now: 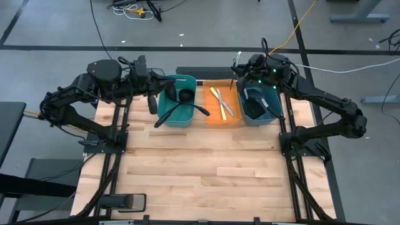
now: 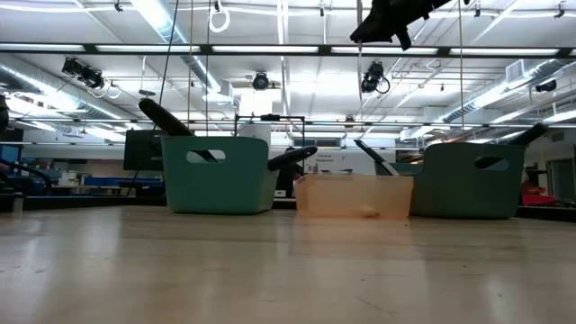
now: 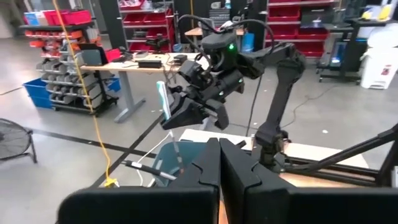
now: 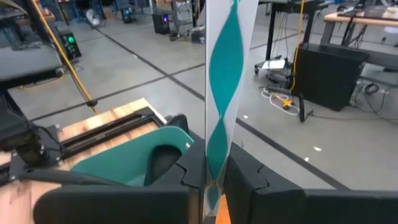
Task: Pick & Place Kitchen Items
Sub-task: Put the white patterned table knife into the orange bin, then return to Home Position
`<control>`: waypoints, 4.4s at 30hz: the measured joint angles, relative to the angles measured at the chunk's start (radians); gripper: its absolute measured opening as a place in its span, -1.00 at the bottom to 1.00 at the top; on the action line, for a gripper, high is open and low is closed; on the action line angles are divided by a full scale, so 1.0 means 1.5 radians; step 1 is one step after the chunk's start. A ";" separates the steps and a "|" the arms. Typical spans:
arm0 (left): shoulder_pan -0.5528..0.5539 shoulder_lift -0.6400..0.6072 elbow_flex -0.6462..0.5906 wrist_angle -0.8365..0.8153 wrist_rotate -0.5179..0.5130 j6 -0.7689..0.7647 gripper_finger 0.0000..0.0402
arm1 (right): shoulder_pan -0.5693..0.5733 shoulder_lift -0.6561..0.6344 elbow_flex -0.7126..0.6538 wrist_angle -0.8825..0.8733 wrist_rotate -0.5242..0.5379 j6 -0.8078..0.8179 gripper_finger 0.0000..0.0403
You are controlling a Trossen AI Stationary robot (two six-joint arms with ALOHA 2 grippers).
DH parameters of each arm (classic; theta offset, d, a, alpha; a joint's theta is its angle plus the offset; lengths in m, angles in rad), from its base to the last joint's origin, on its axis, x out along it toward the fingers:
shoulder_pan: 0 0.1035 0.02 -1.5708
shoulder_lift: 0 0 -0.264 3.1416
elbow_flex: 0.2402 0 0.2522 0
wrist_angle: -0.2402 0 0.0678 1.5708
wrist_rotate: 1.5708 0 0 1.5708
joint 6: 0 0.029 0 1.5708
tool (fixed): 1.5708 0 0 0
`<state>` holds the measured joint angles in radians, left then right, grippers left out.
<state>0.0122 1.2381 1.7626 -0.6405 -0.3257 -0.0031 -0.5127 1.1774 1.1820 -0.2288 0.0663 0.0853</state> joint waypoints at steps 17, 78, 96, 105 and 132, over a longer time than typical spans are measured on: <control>-0.006 0.000 0.000 -0.001 -0.017 -0.006 -1.00 | -0.012 0.117 0.000 -0.087 -0.045 0.019 -0.82; -0.006 0.001 0.000 -0.004 -0.030 -0.031 -0.99 | -0.058 0.356 0.000 -0.189 -0.103 0.036 -0.81; -0.005 0.001 0.000 -0.003 -0.032 -0.031 -0.99 | -0.058 0.355 0.000 -0.193 -0.145 0.035 -0.29; -0.006 0.001 0.000 -0.003 -0.027 -0.060 -0.99 | -0.057 0.352 0.000 -0.193 -0.144 0.030 -0.39; -0.013 0.000 0.000 0.004 0.045 -0.074 -0.99 | 0.032 0.140 0.000 -0.204 -0.070 0.008 -0.99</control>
<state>-0.0071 1.2381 1.7622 -0.6341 -0.2588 -0.1143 -0.4650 1.3868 1.1820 -0.5345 -0.0384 0.0968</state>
